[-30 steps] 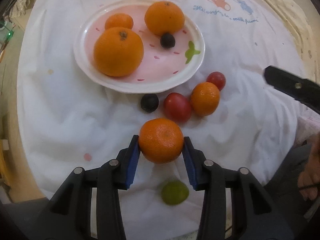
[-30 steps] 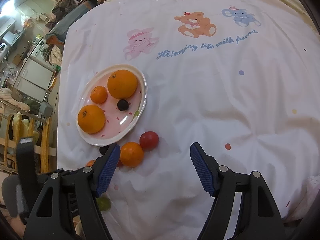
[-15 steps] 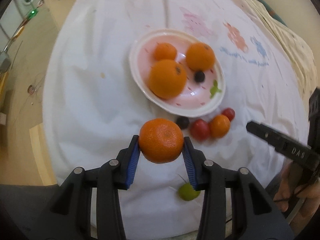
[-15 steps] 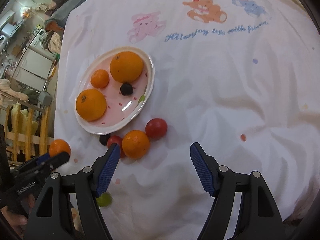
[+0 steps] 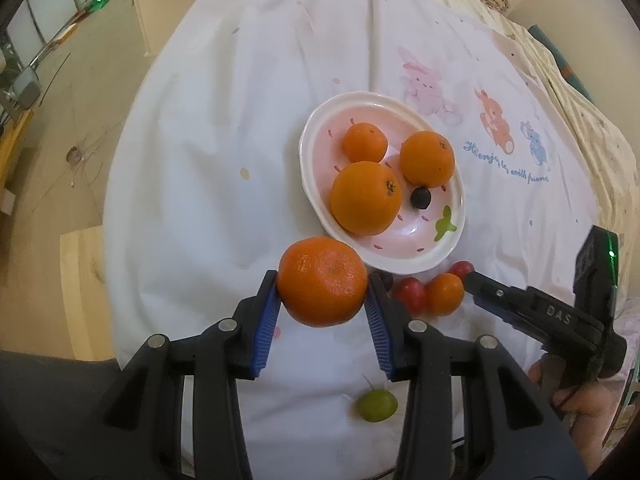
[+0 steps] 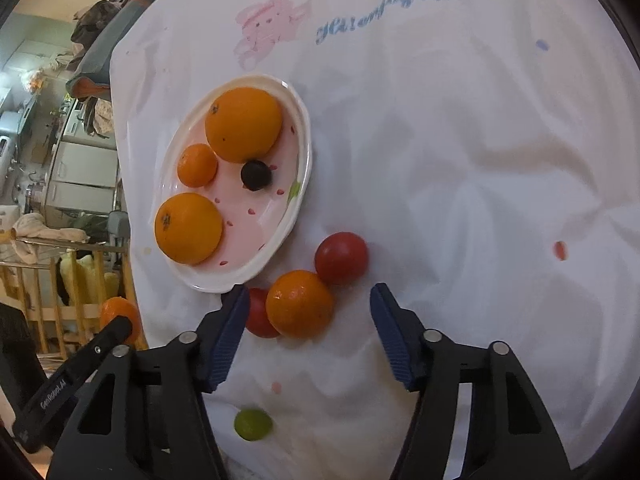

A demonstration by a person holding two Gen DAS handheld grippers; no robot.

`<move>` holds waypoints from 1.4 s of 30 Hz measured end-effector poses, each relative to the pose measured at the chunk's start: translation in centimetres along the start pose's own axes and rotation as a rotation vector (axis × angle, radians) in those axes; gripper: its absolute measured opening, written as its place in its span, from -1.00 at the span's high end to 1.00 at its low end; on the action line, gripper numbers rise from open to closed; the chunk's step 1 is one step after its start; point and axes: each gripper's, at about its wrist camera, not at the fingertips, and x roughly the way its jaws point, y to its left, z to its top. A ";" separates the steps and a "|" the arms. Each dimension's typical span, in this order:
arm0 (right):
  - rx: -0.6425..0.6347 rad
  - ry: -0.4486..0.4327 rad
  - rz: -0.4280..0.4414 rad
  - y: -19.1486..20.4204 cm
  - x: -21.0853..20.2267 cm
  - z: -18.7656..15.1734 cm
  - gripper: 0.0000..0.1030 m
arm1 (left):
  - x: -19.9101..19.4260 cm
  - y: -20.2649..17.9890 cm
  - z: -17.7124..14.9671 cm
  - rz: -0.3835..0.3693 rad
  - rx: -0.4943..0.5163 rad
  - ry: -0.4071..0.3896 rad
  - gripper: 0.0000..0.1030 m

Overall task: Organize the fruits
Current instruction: 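Lift the tangerine with the left gripper while the right gripper grasps another tangerine, then carry both tangerines over the plate and open both grippers to drop them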

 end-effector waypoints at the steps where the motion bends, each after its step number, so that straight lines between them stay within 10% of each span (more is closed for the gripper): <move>1: 0.010 0.007 0.014 0.0 0.3 0.0 -0.21 | 0.1 -0.1 0.0 0.000 0.003 0.003 0.27; 10: 0.010 0.059 0.020 0.0 2.3 -0.4 0.15 | 1.0 0.0 0.0 0.011 0.009 0.029 0.26; 28: -0.071 -0.044 0.125 1.7 -2.6 -1.4 0.19 | -0.2 2.6 1.7 0.024 -0.061 -0.007 0.26; 42: -0.183 -0.156 0.176 6.4 -5.9 6.0 0.19 | 0.9 -0.8 9.2 0.070 0.054 -0.048 0.26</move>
